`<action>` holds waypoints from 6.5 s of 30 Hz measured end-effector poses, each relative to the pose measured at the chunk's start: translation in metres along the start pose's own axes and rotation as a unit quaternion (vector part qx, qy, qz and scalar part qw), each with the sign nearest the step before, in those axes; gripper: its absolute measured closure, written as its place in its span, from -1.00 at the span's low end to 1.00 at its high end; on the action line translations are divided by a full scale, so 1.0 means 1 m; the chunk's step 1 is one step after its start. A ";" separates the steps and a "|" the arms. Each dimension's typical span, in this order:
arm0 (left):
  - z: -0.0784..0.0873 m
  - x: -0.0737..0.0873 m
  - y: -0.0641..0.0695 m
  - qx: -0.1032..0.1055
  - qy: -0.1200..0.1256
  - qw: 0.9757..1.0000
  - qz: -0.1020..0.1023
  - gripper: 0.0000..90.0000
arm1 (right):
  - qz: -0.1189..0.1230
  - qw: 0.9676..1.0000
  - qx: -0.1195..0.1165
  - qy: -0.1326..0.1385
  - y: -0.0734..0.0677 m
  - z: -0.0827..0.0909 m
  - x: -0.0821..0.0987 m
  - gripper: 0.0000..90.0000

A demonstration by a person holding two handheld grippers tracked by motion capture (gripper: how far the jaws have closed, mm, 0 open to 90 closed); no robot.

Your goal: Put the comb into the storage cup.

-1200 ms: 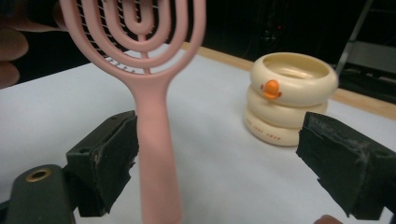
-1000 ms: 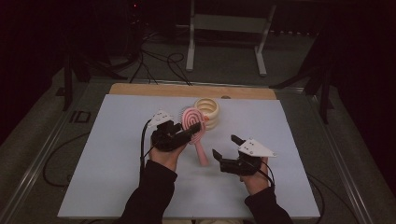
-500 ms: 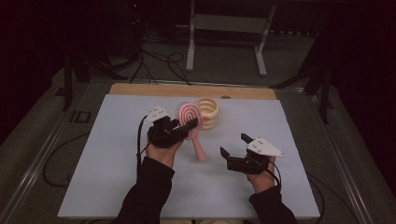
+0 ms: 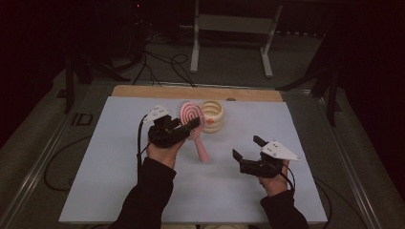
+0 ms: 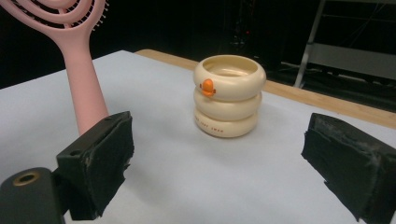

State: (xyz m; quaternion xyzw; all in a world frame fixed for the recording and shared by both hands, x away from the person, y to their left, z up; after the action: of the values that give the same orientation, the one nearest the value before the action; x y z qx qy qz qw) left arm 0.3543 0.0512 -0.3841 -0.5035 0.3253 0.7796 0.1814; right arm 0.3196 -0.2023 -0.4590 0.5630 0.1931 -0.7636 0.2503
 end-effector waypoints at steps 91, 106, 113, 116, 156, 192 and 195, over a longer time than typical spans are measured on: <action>-0.007 -0.051 -0.024 -0.008 0.023 0.999 -0.028 0.44 | -0.027 0.999 0.036 0.021 0.026 0.024 0.015 -0.81; -0.011 -0.055 -0.030 -0.016 0.022 0.999 -0.028 0.44 | -0.030 0.999 0.036 0.021 0.027 0.024 0.016 -0.81; -0.012 -0.061 -0.028 -0.015 0.024 0.999 -0.035 0.44 | -0.030 0.999 0.036 0.020 0.027 0.024 0.016 -0.81; -0.014 -0.063 -0.028 -0.015 0.023 0.999 -0.038 0.44 | -0.030 0.999 0.037 0.021 0.027 0.025 0.016 -0.81; -0.032 -0.079 -0.027 -0.029 0.015 0.997 -0.063 0.44 | -0.033 0.999 0.036 0.023 0.028 0.026 0.016 -0.81; -0.050 -0.078 -0.042 -0.063 0.013 0.996 -0.063 0.44 | -0.034 0.999 0.033 0.026 0.028 0.027 0.015 -0.81; -0.052 -0.079 -0.043 -0.066 0.015 0.996 -0.062 0.44 | -0.034 0.998 0.033 0.027 0.029 0.027 0.015 -0.81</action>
State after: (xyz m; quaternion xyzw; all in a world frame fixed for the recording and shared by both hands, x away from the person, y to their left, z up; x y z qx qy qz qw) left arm 0.4491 0.0499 -0.3418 -0.5450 0.2443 0.7790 0.1910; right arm 0.3128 -0.2432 -0.4656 0.5844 0.1932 -0.7623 0.1999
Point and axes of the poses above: each handheld gripper's, and its own axes: z roughly backward along the jaws, x roughly out of its underside, y roughly to its right, the point moved 5 cm from there along -z, roughly forward along the jaws, and after that the axes turned 2 degrees about -x, right-handed, at the moved point
